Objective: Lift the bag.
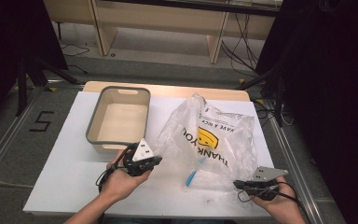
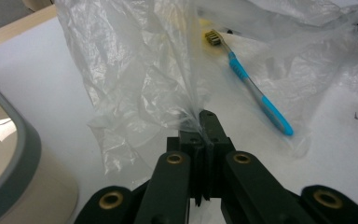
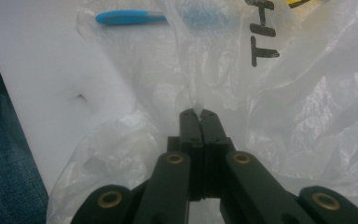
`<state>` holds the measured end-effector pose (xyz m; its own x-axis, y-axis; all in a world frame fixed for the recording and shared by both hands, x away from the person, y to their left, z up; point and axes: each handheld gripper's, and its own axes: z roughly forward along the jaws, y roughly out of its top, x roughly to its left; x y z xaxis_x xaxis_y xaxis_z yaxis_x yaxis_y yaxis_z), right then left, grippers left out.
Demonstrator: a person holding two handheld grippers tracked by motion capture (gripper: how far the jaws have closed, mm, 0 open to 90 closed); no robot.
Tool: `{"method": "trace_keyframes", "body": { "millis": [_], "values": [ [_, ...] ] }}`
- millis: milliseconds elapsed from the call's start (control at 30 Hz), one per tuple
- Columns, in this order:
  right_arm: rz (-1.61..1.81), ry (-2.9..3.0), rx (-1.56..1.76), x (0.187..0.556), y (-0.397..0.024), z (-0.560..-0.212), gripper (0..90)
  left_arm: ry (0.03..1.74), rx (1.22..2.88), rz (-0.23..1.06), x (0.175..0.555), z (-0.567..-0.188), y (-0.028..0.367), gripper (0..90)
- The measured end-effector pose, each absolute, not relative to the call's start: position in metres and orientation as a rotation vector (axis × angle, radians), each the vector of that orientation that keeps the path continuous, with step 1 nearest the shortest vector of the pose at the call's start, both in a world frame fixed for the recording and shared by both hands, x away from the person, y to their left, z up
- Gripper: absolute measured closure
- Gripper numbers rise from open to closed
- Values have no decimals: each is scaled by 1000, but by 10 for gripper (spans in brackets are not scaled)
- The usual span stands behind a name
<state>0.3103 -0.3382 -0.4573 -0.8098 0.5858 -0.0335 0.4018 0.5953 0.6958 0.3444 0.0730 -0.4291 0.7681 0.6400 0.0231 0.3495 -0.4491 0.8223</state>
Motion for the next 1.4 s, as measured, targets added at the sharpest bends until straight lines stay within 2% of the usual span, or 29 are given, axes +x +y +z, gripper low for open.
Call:
{"method": "trace_keyframes", "body": {
  "millis": [167,233,333,500,633,1067,1200,1267,1400],
  "values": [
    [963,2577,803,310,-338,-460,899,748,2106,412,347,-435,74,891],
    [951,2580,811,310,-337,-459,856,748,2108,412,347,-435,74,891],
    [955,2580,847,310,-335,-460,663,751,2110,411,347,-434,74,891],
    [1047,2522,954,304,-335,-453,394,753,2112,407,347,-436,74,891],
    [1010,2547,978,296,-335,-449,292,754,2117,411,347,-437,74,891],
    [914,2814,777,284,-316,-476,247,751,2131,410,348,-438,74,891],
    [828,2807,700,284,-316,-474,348,755,2130,408,348,-439,74,891],
    [813,2800,681,284,-315,-474,370,757,2132,409,349,-439,74,891],
    [813,2786,687,285,-318,-473,507,757,2133,410,349,-439,74,891]
  ]
}}
